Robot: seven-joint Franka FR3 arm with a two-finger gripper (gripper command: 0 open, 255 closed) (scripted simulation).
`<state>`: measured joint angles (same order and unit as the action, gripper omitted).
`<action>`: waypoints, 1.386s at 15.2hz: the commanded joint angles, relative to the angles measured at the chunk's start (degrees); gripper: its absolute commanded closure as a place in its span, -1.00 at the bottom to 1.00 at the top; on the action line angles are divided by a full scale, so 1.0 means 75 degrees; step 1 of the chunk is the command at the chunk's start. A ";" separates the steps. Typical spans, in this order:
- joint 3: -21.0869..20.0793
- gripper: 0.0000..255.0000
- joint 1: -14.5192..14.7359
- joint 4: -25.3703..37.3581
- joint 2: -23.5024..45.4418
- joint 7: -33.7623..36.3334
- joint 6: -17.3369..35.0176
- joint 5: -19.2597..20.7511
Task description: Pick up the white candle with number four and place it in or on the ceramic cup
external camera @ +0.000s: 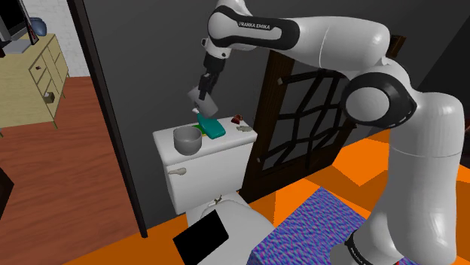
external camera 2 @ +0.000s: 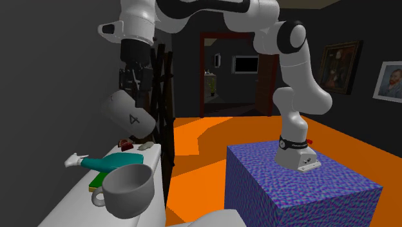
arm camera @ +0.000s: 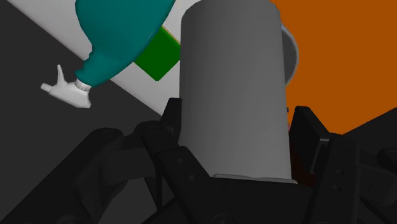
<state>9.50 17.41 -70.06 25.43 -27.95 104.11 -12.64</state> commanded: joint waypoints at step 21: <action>-0.0173 1.00 0.0499 -0.0815 0.0590 0.0398 0.1485 0.0005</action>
<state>8.21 21.15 -75.28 29.96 -24.78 114.38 -12.53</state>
